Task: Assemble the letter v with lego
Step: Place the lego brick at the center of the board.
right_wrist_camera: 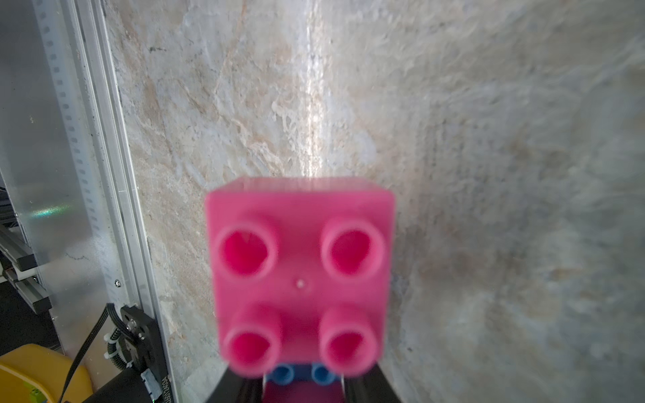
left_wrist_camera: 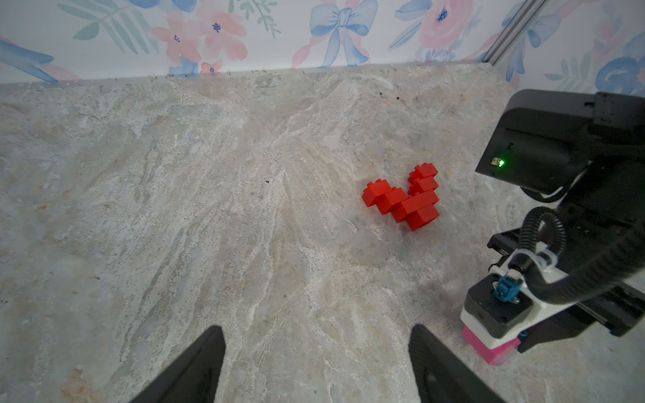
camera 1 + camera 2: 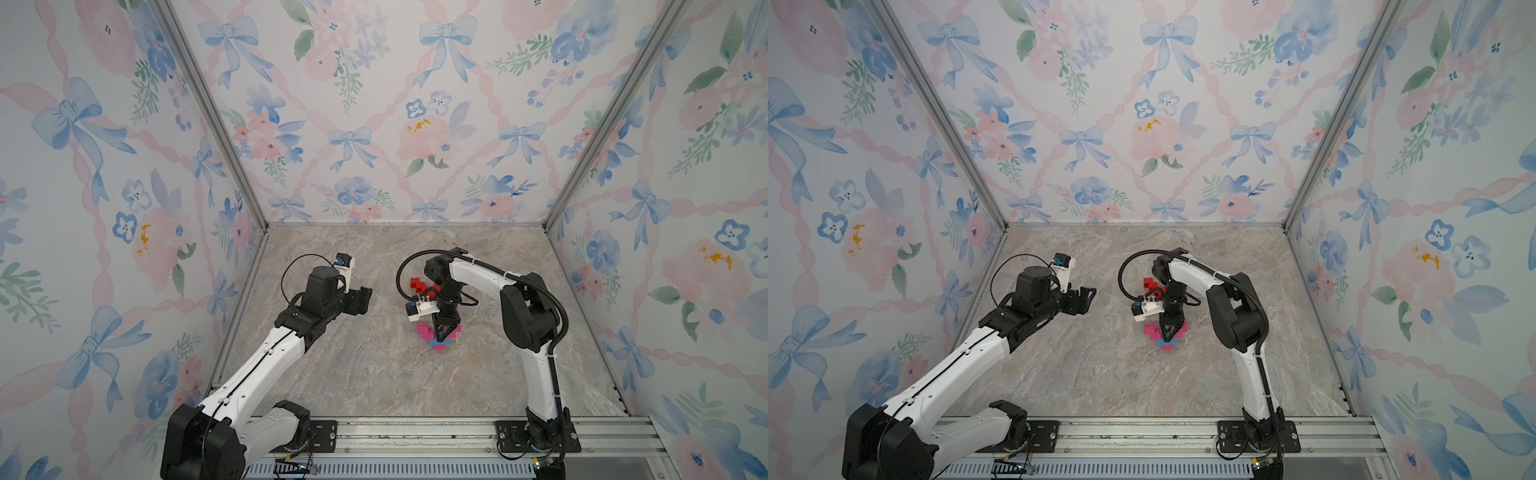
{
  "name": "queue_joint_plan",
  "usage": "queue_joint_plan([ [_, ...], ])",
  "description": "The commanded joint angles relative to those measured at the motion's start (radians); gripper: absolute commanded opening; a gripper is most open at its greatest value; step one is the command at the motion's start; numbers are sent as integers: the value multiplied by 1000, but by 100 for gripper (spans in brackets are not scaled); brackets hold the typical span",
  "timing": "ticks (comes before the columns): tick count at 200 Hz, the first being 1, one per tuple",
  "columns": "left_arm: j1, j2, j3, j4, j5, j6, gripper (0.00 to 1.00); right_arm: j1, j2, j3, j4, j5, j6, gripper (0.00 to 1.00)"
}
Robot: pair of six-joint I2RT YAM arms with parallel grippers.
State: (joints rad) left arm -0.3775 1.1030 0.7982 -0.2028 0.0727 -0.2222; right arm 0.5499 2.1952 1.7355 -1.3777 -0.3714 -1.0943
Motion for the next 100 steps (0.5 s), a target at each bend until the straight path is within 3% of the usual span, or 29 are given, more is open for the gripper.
queue_joint_plan([
  [1, 7, 11, -16, 21, 15, -14, 86, -10, 43, 52, -69, -19, -27, 37],
  [71, 6, -7, -37, 22, 12, -16, 86, -36, 78, 128, -75, 6, -19, 58],
  [100, 7, -9, -26, 21, 7, -15, 86, -58, 5, 133, 66, 61, 112, 71],
])
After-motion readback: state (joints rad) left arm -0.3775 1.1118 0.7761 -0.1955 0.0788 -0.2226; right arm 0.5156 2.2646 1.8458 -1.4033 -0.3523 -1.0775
